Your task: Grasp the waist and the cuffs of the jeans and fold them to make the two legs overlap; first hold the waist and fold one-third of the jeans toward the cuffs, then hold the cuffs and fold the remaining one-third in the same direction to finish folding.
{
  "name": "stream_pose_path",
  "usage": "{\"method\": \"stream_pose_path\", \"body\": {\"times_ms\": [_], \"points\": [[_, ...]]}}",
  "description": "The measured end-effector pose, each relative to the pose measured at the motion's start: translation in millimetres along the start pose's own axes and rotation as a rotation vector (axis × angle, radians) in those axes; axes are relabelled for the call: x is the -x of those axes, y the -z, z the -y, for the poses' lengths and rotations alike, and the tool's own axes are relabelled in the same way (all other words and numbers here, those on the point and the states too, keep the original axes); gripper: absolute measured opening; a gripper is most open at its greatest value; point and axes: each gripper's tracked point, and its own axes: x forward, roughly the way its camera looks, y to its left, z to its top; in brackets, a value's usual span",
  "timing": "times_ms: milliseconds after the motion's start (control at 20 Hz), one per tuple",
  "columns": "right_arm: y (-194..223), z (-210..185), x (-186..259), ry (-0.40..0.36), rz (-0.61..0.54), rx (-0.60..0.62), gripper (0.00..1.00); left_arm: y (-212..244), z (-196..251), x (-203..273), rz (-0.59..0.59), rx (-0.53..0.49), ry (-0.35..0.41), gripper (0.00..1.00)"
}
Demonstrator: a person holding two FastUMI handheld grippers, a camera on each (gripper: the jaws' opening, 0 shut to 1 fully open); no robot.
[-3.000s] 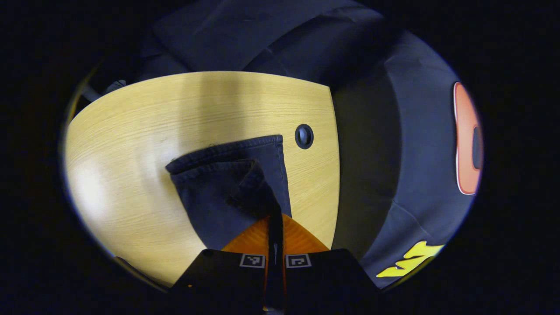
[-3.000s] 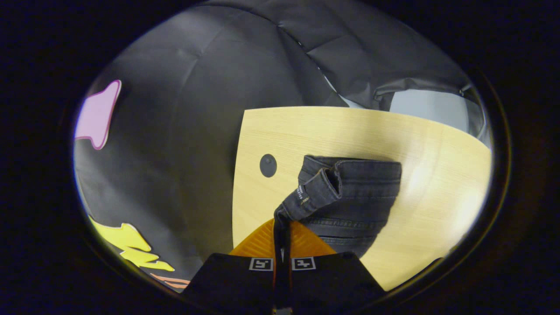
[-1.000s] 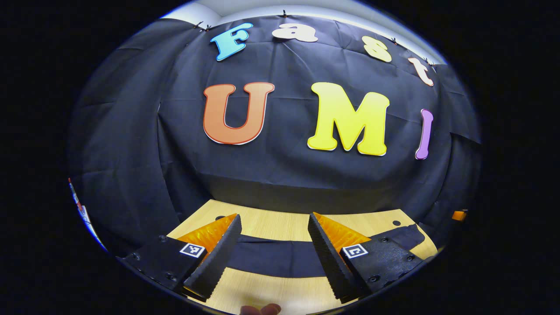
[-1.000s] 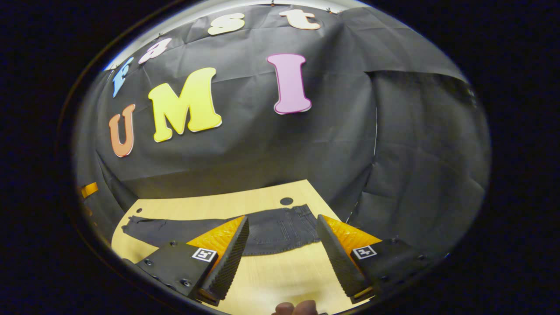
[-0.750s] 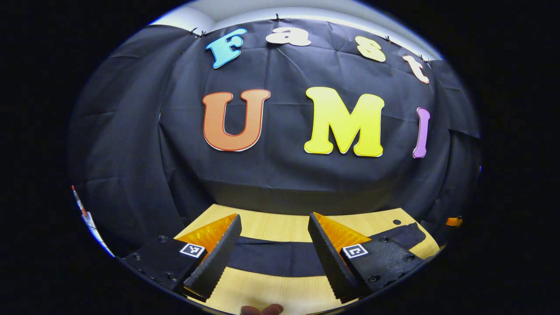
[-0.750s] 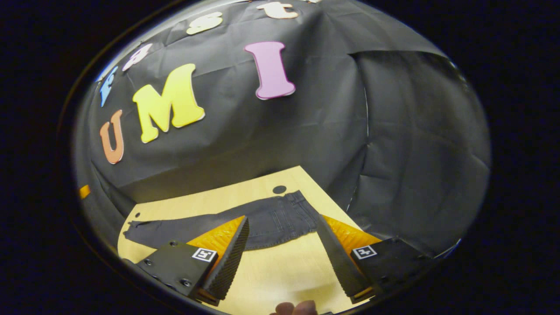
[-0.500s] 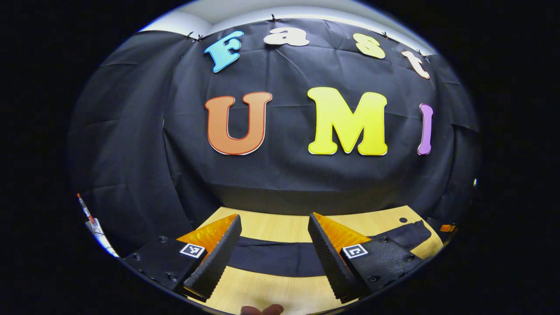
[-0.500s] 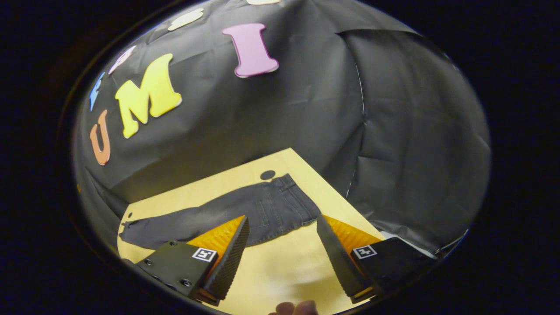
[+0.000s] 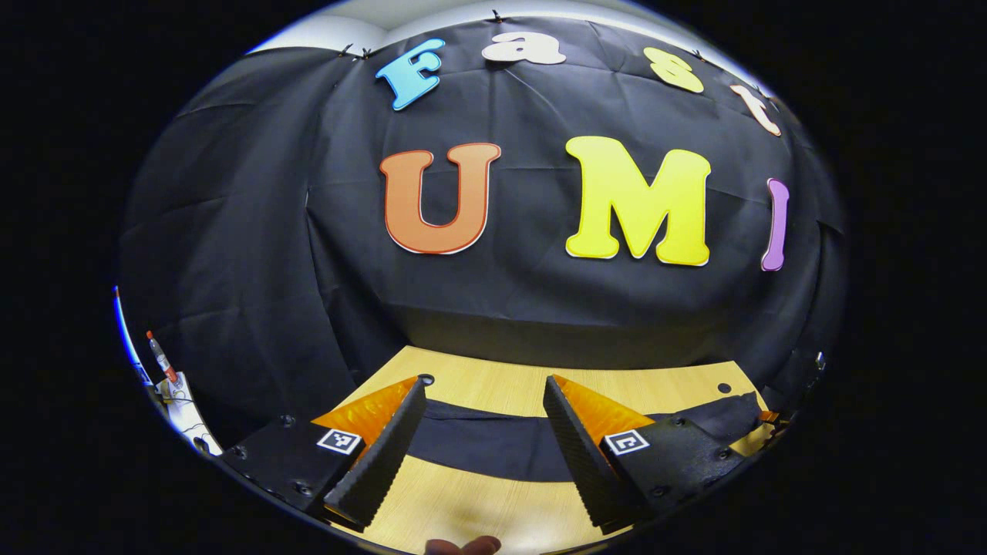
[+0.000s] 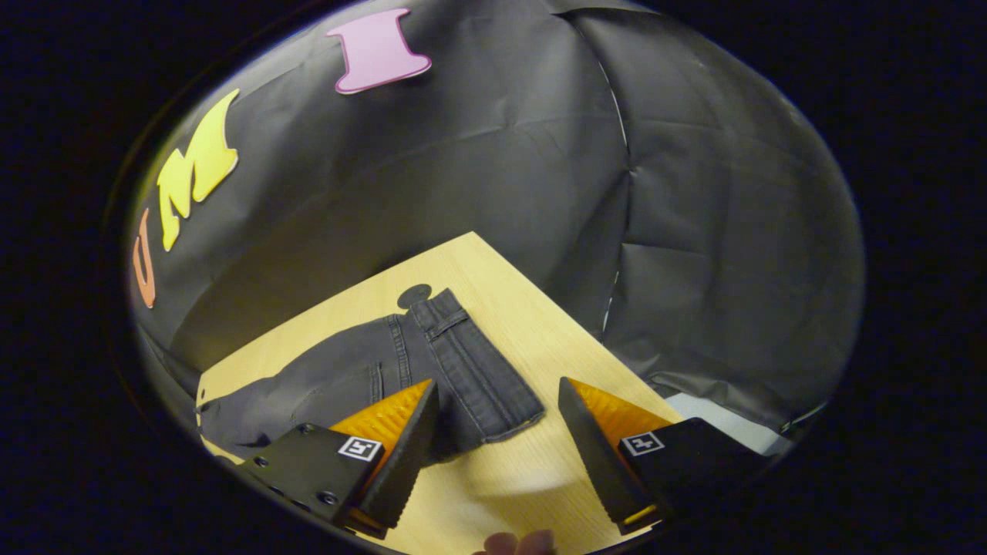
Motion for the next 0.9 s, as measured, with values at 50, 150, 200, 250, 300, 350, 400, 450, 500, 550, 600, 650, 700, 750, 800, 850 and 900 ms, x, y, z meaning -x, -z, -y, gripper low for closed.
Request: {"method": "stream_pose_path", "body": {"times_ms": [50, 150, 200, 250, 300, 350, 400, 450, 500, 550, 600, 650, 700, 750, 800, 850, 900], "points": [[3, -3, -2, 0.0, -0.013, 0.0, 0.89, 2, 0, -1, -0.007, -0.007, -0.001, 0.98], [9, -5, -5, -0.005, -0.021, -0.004, 0.96, 1, 2, -4, -0.014, -0.008, 0.003, 0.98], [7, -6, -9, -0.013, -0.017, 0.003, 0.96, 3, 3, -9, -0.02, -0.005, 0.006, 0.98], [10, -6, -9, -0.019, -0.019, 0.015, 0.94, 4, 4, -13, -0.029, 0.0, 0.005, 0.99], [11, -7, -11, -0.03, -0.024, 0.02, 0.87, 6, 3, -15, -0.036, 0.009, 0.003, 0.99], [14, -11, -11, -0.051, -0.027, 0.006, 0.8, 8, 1, -16, -0.042, 0.022, 0.001, 0.98], [17, -16, -12, -0.069, -0.049, -0.017, 0.74, 9, -1, -16, -0.046, 0.032, -0.003, 0.98], [14, -13, -6, -0.075, -0.049, -0.045, 0.64, 10, -3, -16, -0.047, 0.041, -0.007, 0.99], [14, -14, -2, -0.079, -0.082, -0.066, 0.53, 10, -5, -16, -0.049, 0.047, -0.011, 0.98], [14, -15, -3, -0.092, -0.091, -0.093, 0.43, 12, -8, -16, -0.05, 0.054, -0.015, 0.99], [12, -16, -2, -0.092, -0.114, -0.115, 0.35, 12, -9, -16, -0.054, 0.059, -0.016, 0.99], [8, -17, 0, -0.09, -0.116, -0.126, 0.28, 13, -12, -16, -0.055, 0.065, -0.02, 0.99], [8, -18, 5, -0.089, -0.134, -0.12, 0.21, 14, -14, -16, -0.056, 0.072, -0.021, 0.99], [5, -17, 9, -0.087, -0.134, -0.13, 0.2, 14, -16, -16, -0.058, 0.077, -0.023, 0.99], [1, -18, 16, -0.09, -0.138, -0.146, 0.1, 15, -19, -16, -0.057, 0.08, -0.024, 0.98], [-5, -21, 24, -0.093, -0.139, -0.168, 0.1, 15, -22, -15, -0.054, 0.08, -0.027, 0.99], [-10, -26, 32, -0.099, -0.137, -0.187, 0.1, 14, -24, -15, -0.047, 0.076, -0.029, 0.99]]}}
